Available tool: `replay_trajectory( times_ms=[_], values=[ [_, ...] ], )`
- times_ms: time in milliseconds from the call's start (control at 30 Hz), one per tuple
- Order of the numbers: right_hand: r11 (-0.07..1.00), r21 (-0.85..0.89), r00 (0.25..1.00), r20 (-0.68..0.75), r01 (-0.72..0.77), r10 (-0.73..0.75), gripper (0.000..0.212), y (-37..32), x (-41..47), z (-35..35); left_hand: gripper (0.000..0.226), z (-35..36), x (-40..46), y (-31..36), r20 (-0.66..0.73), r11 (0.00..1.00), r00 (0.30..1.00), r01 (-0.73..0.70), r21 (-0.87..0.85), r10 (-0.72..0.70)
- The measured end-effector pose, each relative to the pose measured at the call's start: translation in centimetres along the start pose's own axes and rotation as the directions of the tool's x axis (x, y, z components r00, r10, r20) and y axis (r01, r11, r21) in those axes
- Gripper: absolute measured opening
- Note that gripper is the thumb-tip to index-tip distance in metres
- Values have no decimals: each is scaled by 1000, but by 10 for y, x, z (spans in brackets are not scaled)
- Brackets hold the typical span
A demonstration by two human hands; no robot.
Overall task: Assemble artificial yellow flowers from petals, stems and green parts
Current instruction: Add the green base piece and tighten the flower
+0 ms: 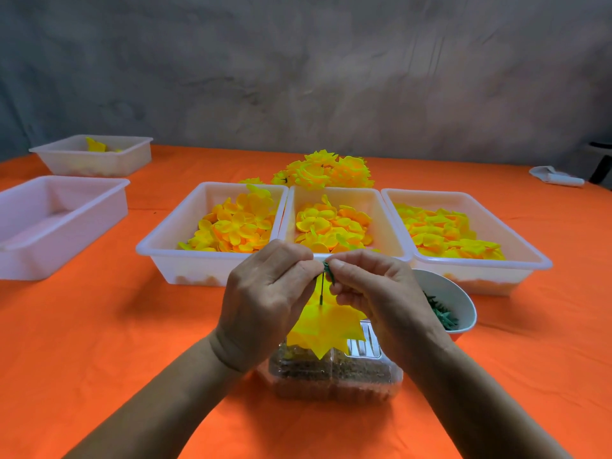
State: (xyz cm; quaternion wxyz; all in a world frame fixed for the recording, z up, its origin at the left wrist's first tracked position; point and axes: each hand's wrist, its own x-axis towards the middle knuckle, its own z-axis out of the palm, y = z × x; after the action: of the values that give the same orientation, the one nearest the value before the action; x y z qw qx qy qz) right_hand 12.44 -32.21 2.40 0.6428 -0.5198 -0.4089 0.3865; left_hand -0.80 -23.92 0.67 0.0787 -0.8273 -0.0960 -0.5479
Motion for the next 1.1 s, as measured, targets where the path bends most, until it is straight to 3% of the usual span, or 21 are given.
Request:
replay_trajectory(
  times_ms=[167, 367, 667, 900, 1000, 1100],
  values=[
    [992, 62, 993, 31, -113, 111, 16, -6, 2, 0, 16, 0, -1, 1, 2, 1000, 1000, 20, -10, -20],
    [992, 80, 993, 63, -100, 95, 12, -7, 4, -4, 18, -1, -4, 4, -11, 1000, 1000, -18, 19, 18],
    [951, 204, 971, 93, -235, 220, 13, -11, 5, 2, 8, 3, -7, -1, -15, 994, 995, 102, -50, -102],
    [917, 263, 954, 100, -300, 283, 10, -12, 6, 2, 5, 1, -8, 0, 18, 995, 995, 97, -23, -96],
    [927, 200, 948, 96, -316, 302, 13, -10, 3, -1, 9, 0, -11, 1, 56, 998, 997, 62, -4, -62],
    [965, -26, 964, 46, -261, 262, 14, -10, 1, -2, 14, -1, -12, 1, 80, 999, 996, 33, 8, -33]
  ],
)
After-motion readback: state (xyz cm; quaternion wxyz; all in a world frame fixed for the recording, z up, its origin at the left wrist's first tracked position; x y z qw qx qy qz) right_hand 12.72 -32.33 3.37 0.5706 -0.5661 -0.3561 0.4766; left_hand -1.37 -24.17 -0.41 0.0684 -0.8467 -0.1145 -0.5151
